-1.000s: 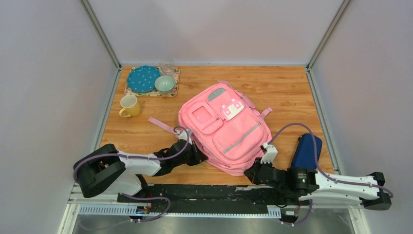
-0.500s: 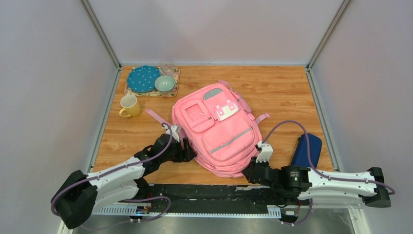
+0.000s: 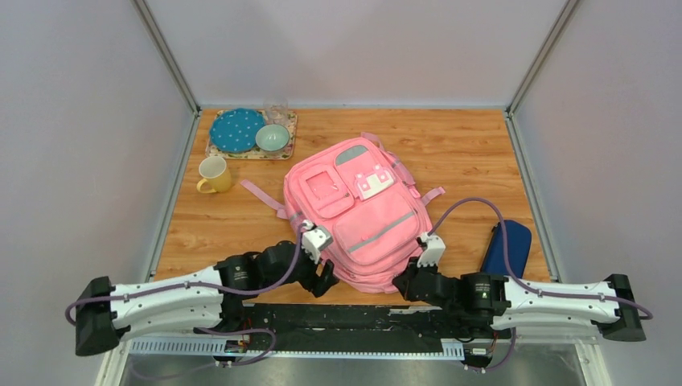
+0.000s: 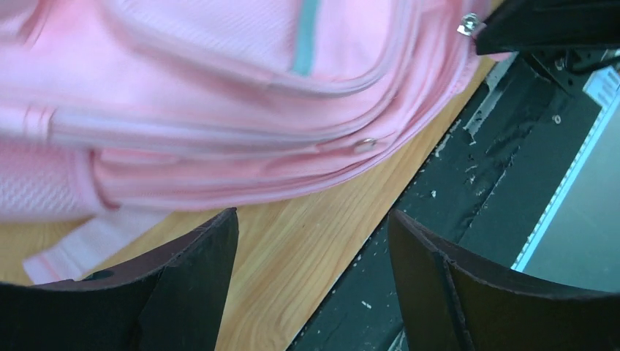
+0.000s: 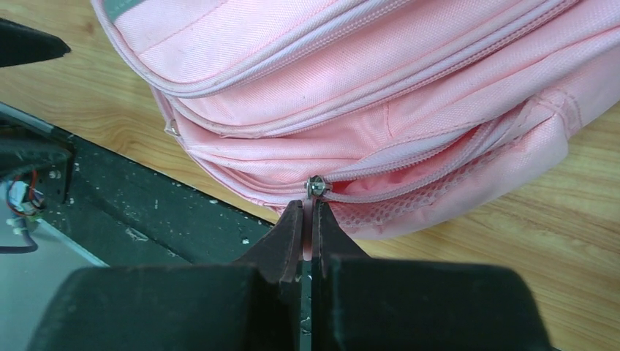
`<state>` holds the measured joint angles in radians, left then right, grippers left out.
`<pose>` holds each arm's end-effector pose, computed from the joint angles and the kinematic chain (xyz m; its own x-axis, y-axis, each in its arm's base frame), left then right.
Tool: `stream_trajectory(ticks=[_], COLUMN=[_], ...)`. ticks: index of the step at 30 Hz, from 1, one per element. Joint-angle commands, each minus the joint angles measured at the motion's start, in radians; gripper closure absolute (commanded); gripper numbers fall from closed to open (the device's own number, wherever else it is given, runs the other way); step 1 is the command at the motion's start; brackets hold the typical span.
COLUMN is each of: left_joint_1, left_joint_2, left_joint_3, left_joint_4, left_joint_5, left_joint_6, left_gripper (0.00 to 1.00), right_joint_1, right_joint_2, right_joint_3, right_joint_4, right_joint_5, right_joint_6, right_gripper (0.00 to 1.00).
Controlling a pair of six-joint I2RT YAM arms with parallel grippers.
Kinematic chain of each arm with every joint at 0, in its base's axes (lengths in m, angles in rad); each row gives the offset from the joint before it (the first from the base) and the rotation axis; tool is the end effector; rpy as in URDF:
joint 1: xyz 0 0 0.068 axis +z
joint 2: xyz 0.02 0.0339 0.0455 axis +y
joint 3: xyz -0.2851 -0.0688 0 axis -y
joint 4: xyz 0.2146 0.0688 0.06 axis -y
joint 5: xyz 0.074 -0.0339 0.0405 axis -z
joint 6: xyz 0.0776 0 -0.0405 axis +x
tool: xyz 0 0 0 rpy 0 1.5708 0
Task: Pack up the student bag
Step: Zip the student bag at the center of the board.
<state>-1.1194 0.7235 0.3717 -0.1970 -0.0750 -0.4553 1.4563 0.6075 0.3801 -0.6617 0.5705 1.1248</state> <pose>0.0740 -0.1393 0.2056 -0.5867 0.2050 -0.7834 0.6808 0.6488 -0.3401 0.0526 0.0909 0.1781 -0.7575 0.0590 -0.6501 -0.2639 0.8833 0.3876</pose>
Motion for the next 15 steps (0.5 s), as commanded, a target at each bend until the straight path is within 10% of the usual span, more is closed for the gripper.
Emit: stream_trajectory(ticks=[1, 15], left_joint_1=[-0.172, -0.326], left_joint_2=[0.172, 0.542], left_joint_3=[0.139, 0.243], left_joint_4=[0.045, 0.372], left_joint_5=[-0.172, -0.123], left_joint_6=[0.284, 0.552], left_gripper=[0.18, 0.17], right_joint_1=[0.001, 0.001], right_joint_2=[-0.066, -0.247], right_joint_3=[-0.001, -0.001], right_joint_4=[0.022, -0.107], right_joint_5=[0.051, 0.063], right_joint_6=[0.021, 0.038], right_gripper=[1.0, 1.0])
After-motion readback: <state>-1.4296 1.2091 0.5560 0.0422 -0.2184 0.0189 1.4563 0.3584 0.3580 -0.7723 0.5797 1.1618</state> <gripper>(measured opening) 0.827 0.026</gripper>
